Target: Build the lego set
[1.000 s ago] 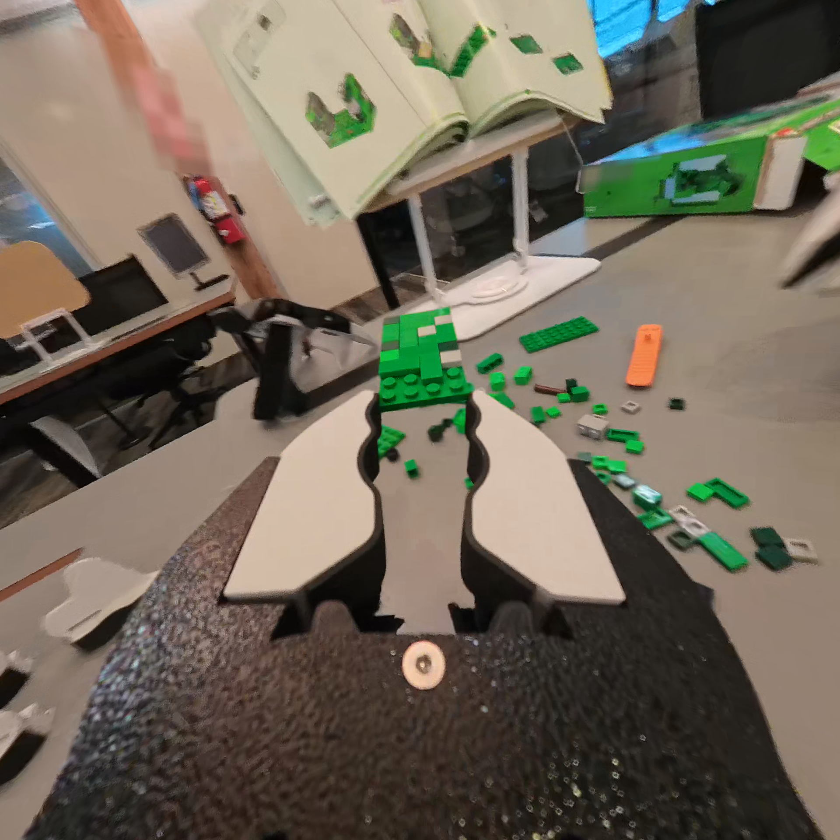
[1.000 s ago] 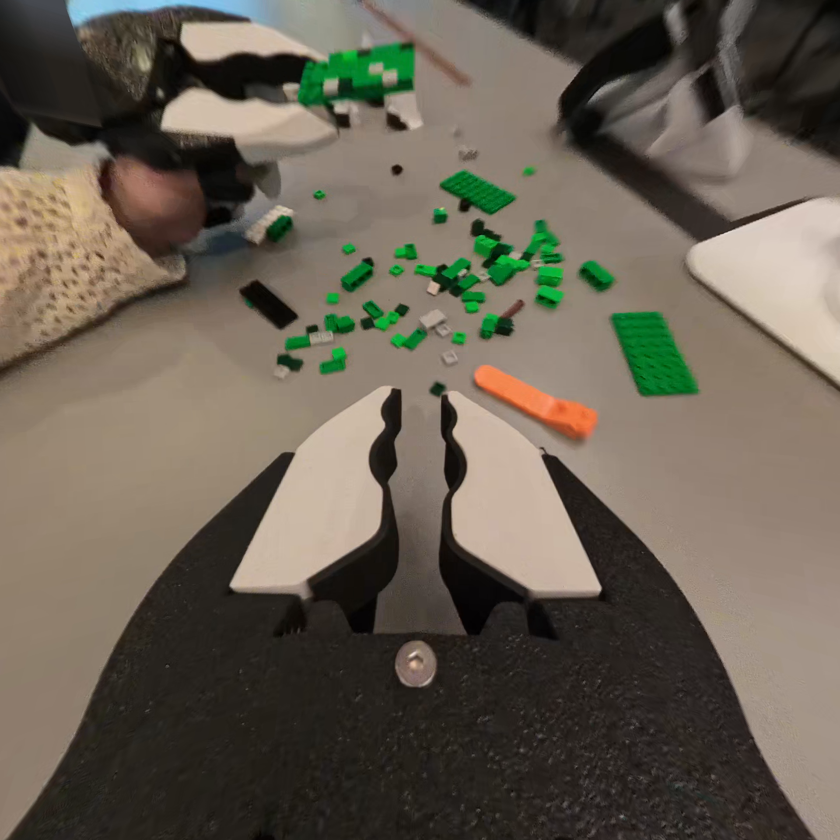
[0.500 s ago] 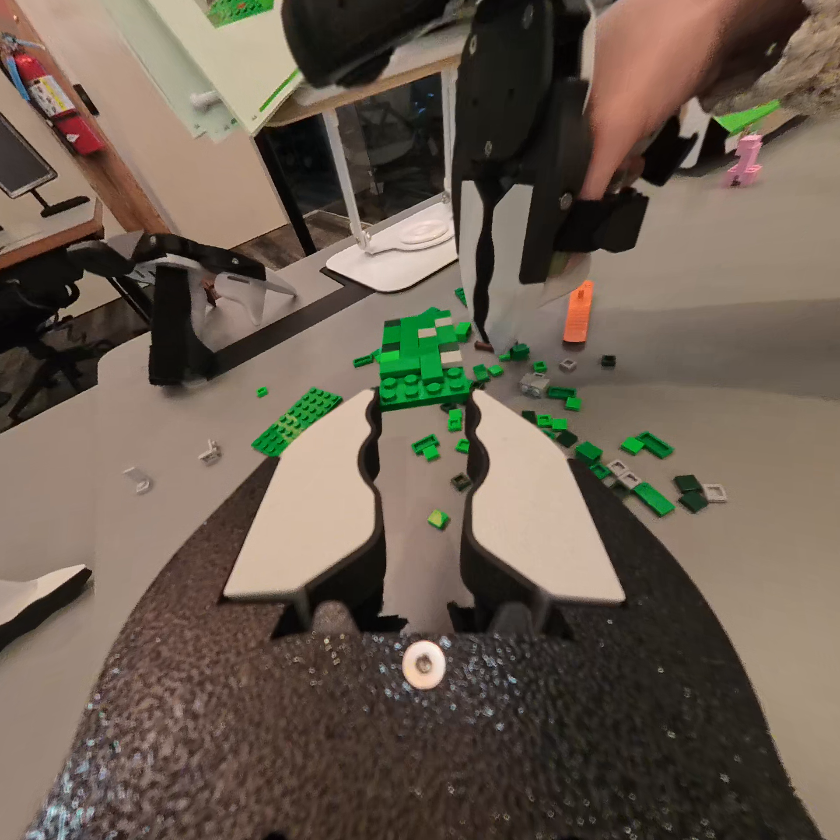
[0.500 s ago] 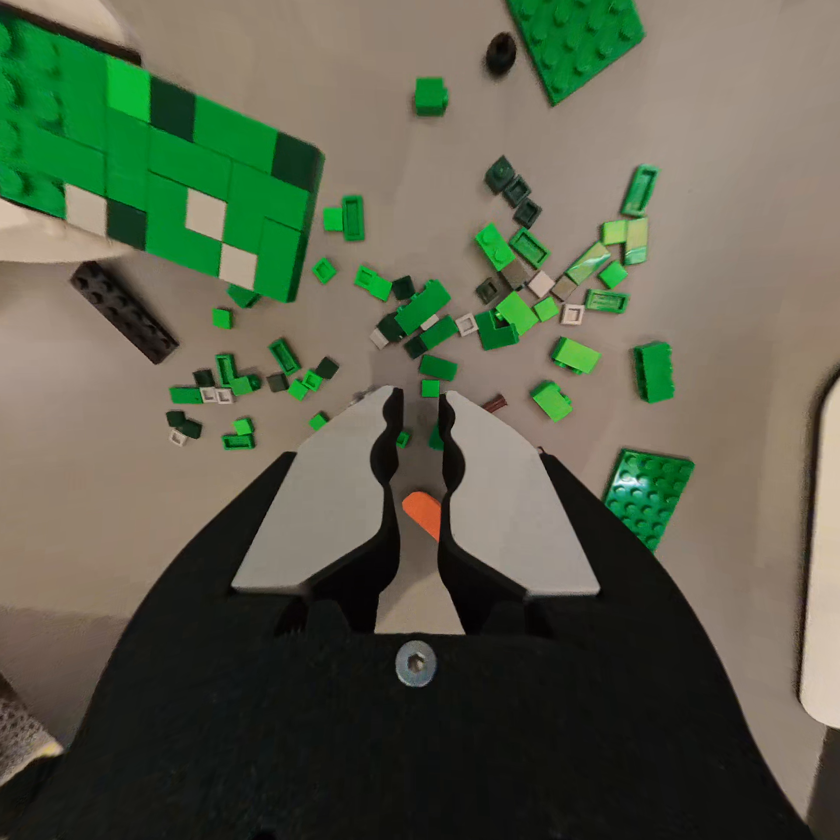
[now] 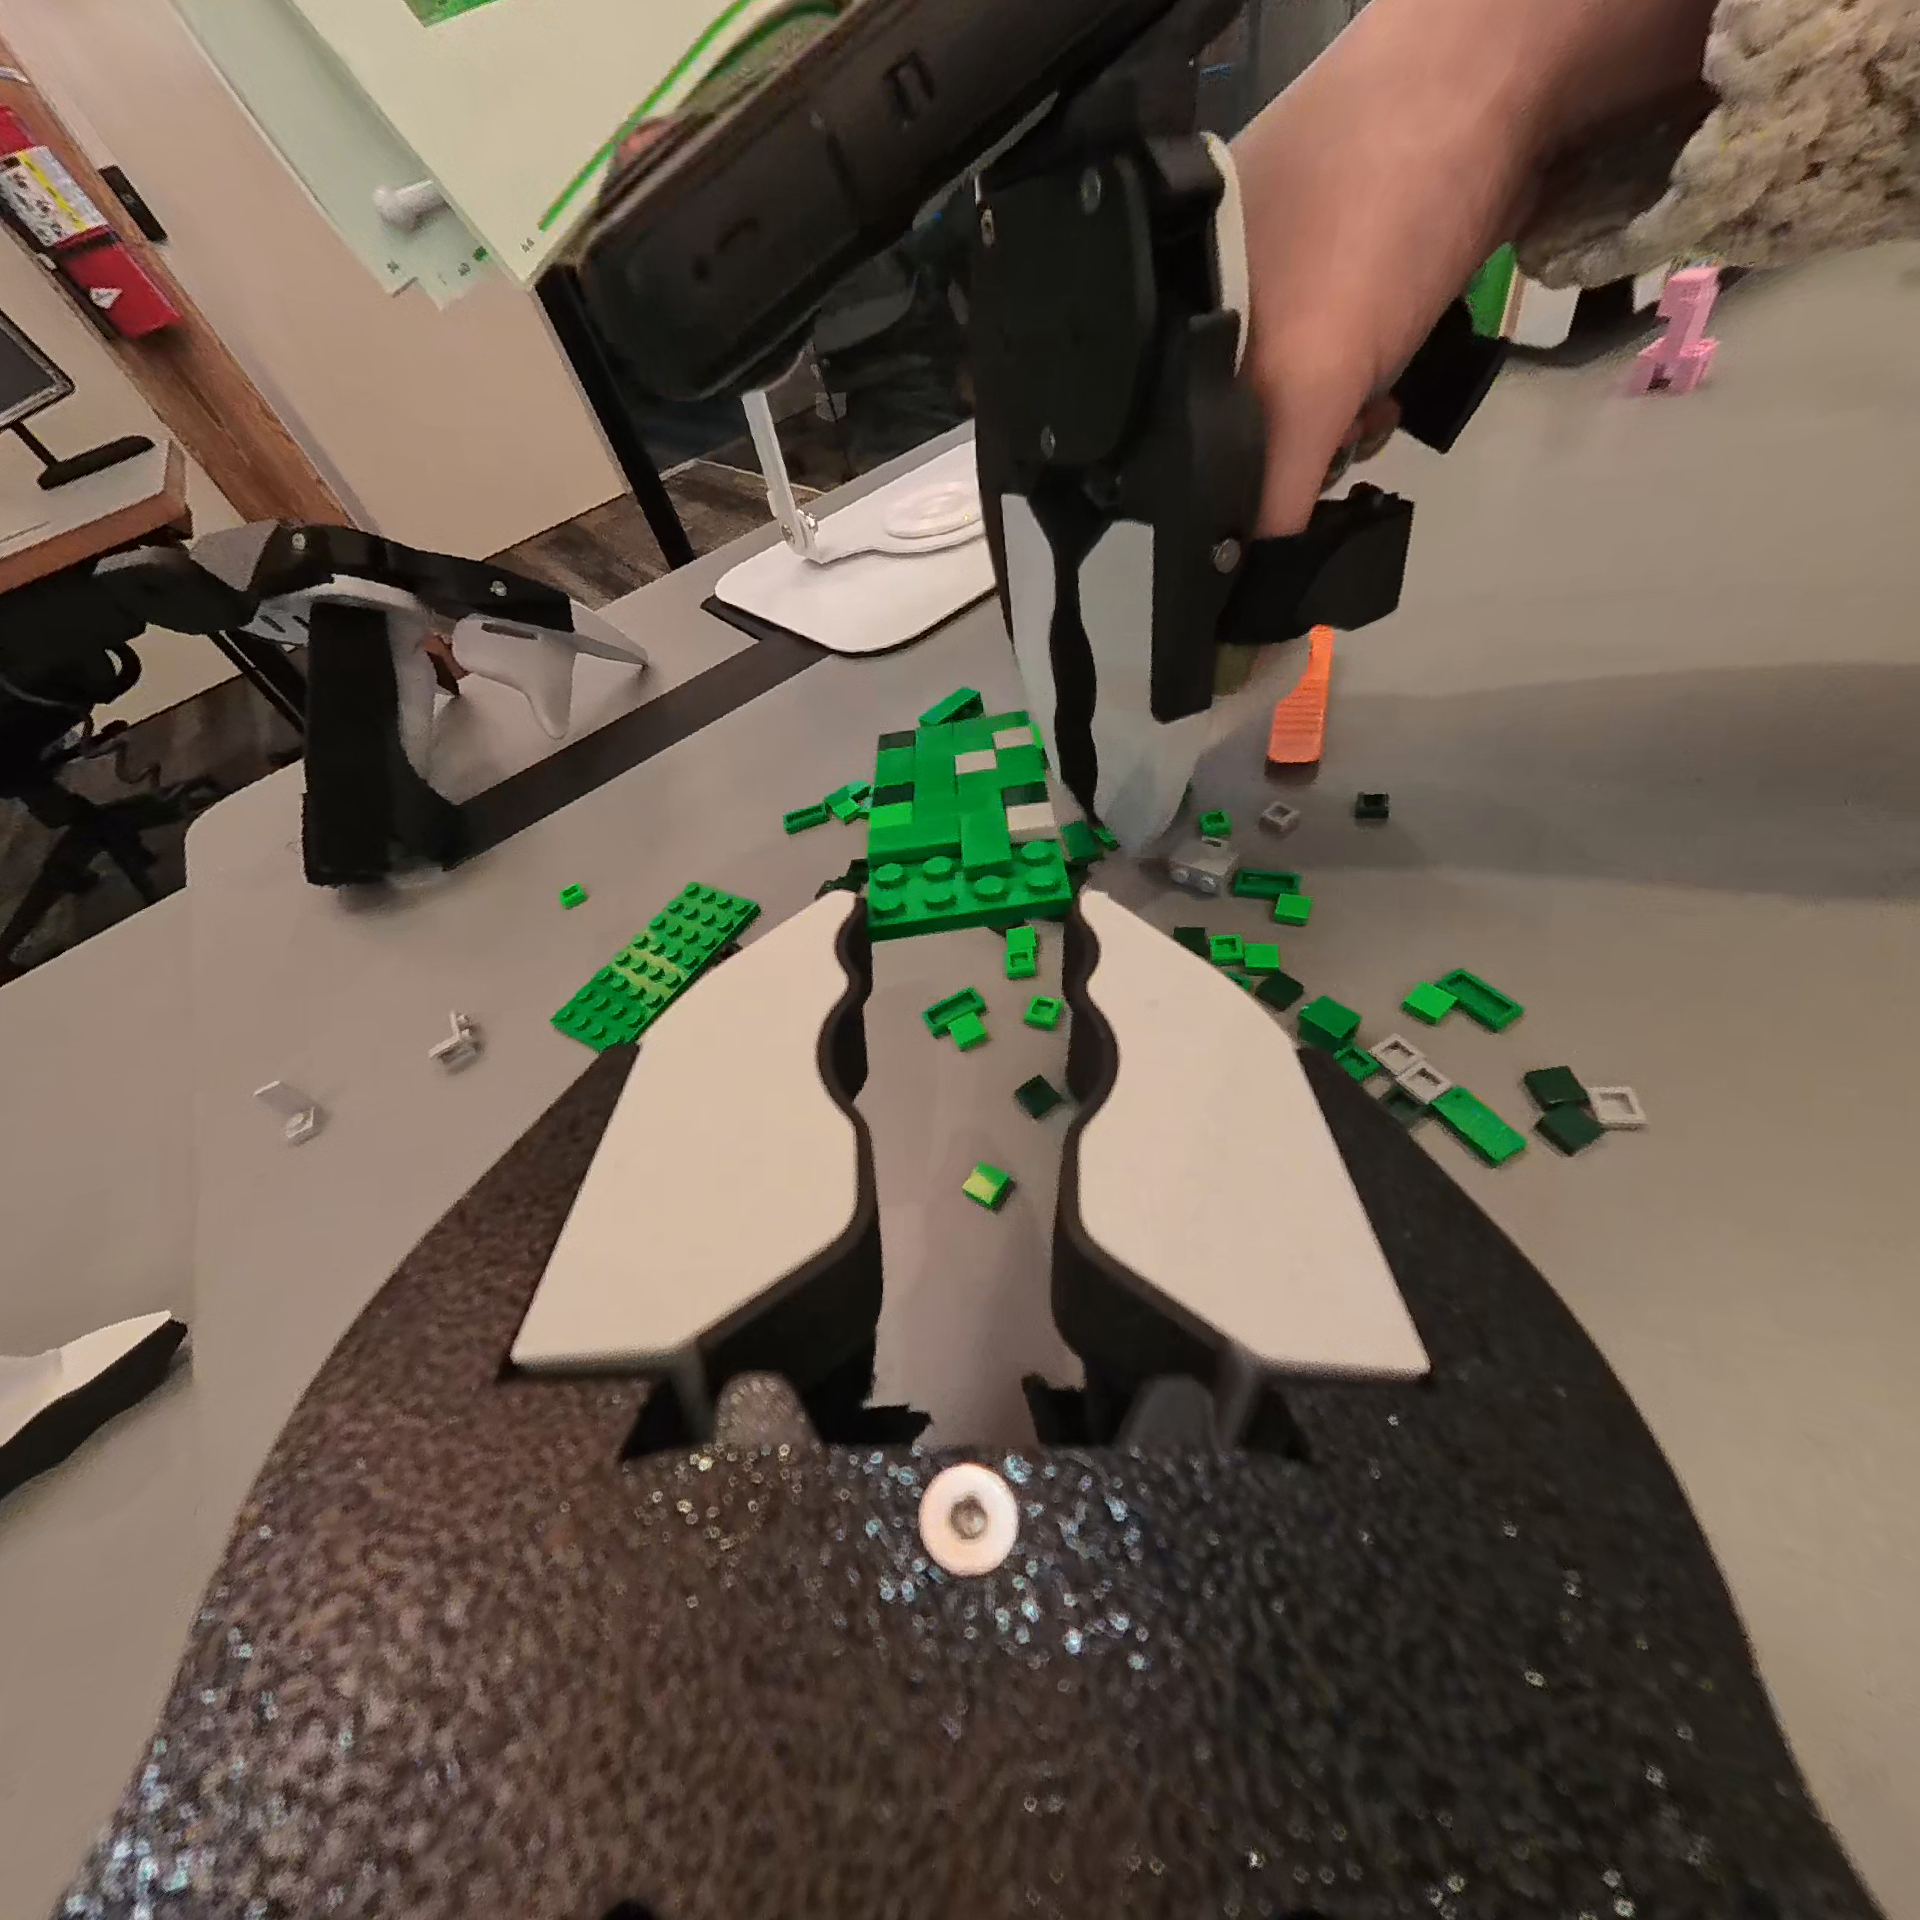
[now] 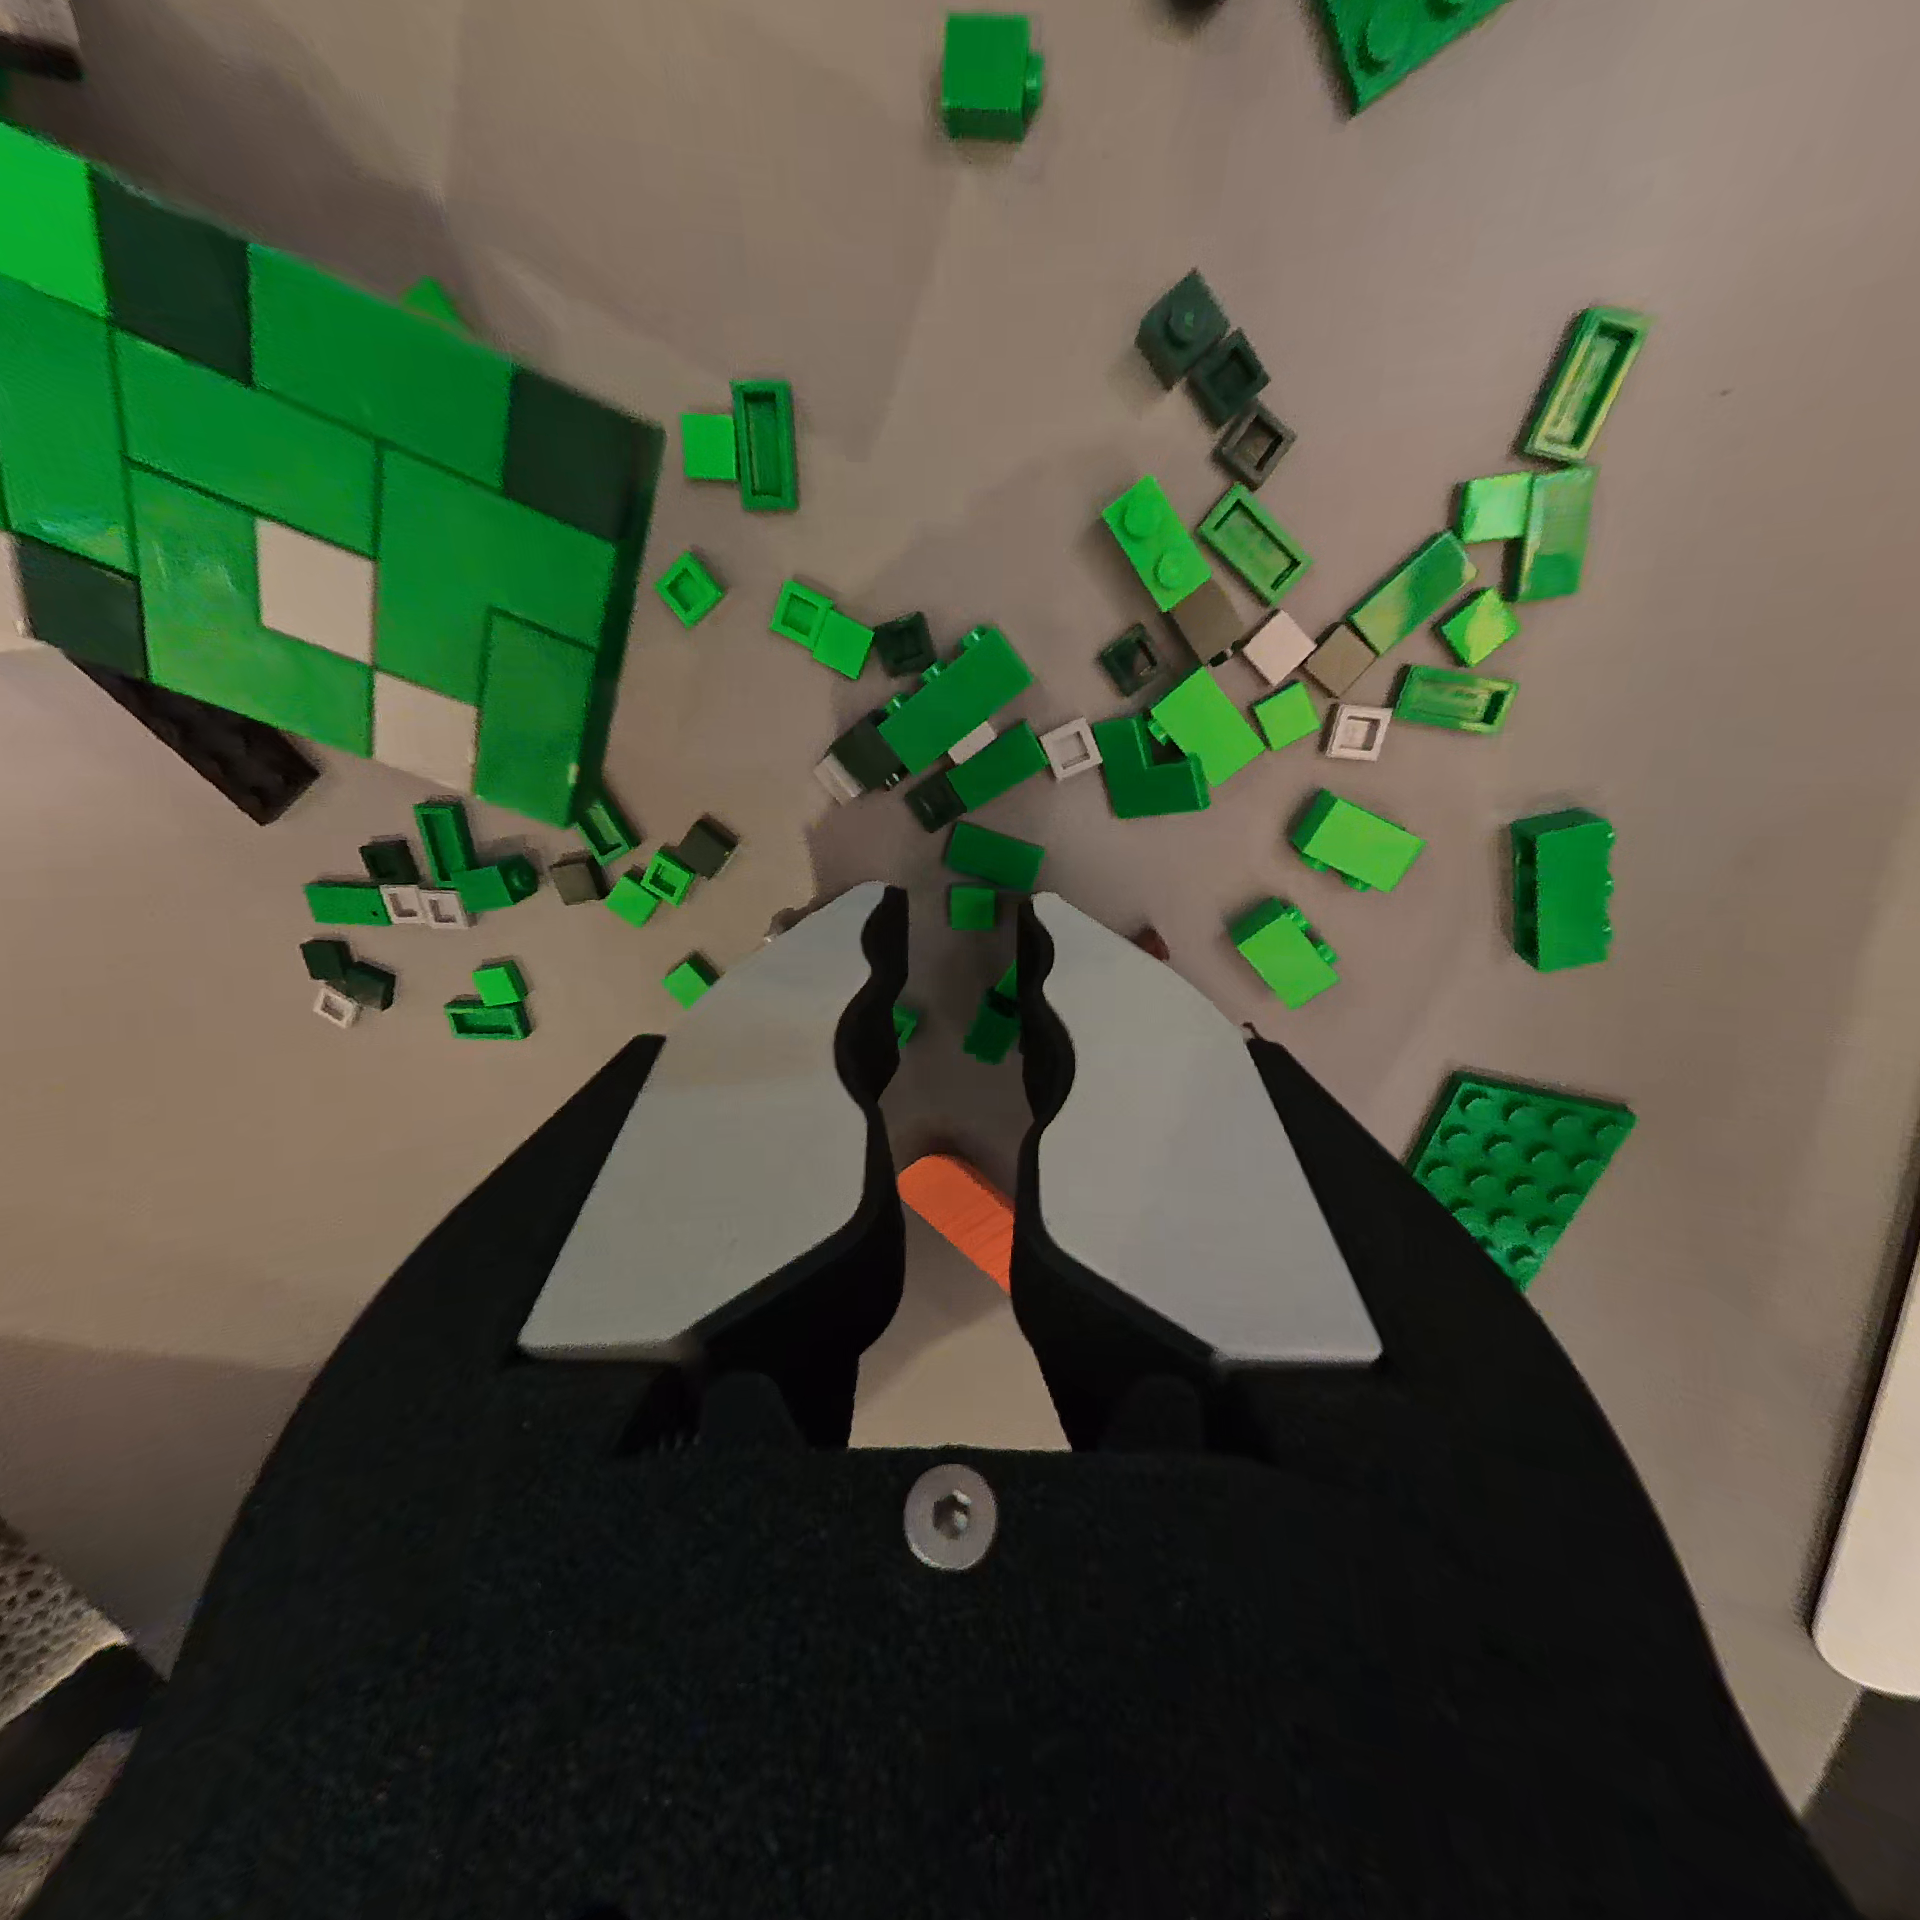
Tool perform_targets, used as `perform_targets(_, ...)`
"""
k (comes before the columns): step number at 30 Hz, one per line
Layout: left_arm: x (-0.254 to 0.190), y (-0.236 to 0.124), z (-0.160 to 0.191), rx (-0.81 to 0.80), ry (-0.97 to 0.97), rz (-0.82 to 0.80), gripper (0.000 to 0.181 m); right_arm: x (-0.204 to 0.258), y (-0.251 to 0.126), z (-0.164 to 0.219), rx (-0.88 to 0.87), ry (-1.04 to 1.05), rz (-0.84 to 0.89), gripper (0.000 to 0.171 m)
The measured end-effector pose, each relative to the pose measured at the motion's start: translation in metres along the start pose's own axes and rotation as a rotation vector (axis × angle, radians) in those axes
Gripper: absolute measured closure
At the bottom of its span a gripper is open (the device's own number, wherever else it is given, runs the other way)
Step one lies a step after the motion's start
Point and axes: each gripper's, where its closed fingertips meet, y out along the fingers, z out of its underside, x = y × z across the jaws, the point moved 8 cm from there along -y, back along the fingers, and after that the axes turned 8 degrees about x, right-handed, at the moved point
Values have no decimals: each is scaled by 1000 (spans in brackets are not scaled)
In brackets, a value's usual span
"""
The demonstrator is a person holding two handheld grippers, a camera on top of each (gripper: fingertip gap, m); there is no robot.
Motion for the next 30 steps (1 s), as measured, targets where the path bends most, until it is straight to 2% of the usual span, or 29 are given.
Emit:
perform_targets(3,-1,1,-1,1,-2,13,147,1,1,-1,-4,-21,20,164)
perform_targets(8,-9,4,-3,19,8,102,147,10,-8,14,-48,-51,33,164)
perform_targets(12,-33,8,-10,53,16,348,147,38,-37,62,-242,-72,43,164)
perform_targets(15,-64,12,-19,38,82,530,147,81,-55,109,-412,-105,21,164)
perform_targets(17,-85,16,-23,50,114,652,147,114,-61,125,-536,-161,-11,164)
perform_targets(21,-116,19,-22,92,176,786,147,147,-49,133,-566,-245,-56,164)
perform_targets(25,-124,18,-22,114,199,805,147,150,-35,127,-581,-280,-116,164)
perform_targets(30,-123,16,-24,109,178,825,147,146,-25,123,-547,-287,-89,164)
